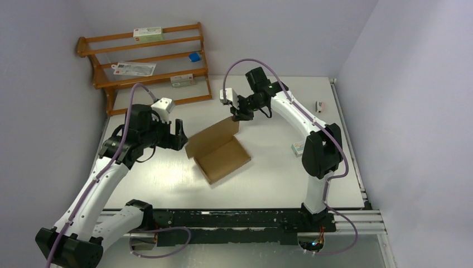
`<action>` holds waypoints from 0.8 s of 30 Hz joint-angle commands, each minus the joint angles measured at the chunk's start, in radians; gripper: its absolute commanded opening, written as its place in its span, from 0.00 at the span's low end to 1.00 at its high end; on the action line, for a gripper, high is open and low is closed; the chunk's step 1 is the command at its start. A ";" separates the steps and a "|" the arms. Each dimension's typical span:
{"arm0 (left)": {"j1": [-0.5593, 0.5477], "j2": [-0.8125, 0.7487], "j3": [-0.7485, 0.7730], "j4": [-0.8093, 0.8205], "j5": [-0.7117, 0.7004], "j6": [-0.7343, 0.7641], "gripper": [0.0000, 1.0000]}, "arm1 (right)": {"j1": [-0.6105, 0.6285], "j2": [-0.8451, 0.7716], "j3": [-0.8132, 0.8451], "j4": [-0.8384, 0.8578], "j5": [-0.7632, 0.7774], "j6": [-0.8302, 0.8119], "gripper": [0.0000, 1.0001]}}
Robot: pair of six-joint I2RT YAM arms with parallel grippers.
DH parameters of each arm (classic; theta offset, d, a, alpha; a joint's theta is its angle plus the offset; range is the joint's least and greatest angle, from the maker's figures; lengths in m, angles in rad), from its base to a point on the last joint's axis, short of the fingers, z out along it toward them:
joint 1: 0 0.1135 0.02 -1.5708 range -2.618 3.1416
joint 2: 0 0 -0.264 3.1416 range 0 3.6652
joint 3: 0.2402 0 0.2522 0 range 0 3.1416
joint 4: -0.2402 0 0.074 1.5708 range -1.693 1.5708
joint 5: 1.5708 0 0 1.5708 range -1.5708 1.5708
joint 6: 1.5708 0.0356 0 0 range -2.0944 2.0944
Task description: Fold the paper box
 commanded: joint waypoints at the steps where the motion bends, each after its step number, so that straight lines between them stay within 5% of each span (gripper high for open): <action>1: -0.003 0.008 0.061 0.016 -0.040 0.034 0.88 | -0.007 -0.044 -0.034 0.080 0.042 0.050 0.14; 6: -0.003 0.051 0.087 0.044 -0.051 0.059 0.88 | -0.017 -0.045 -0.048 0.129 0.084 0.086 0.14; 12: -0.003 0.163 0.138 0.060 -0.090 0.130 0.87 | -0.019 -0.062 -0.063 0.135 0.094 0.104 0.27; 24: 0.016 0.363 0.264 0.141 -0.138 0.270 0.86 | -0.019 -0.180 -0.259 0.301 0.146 0.185 0.29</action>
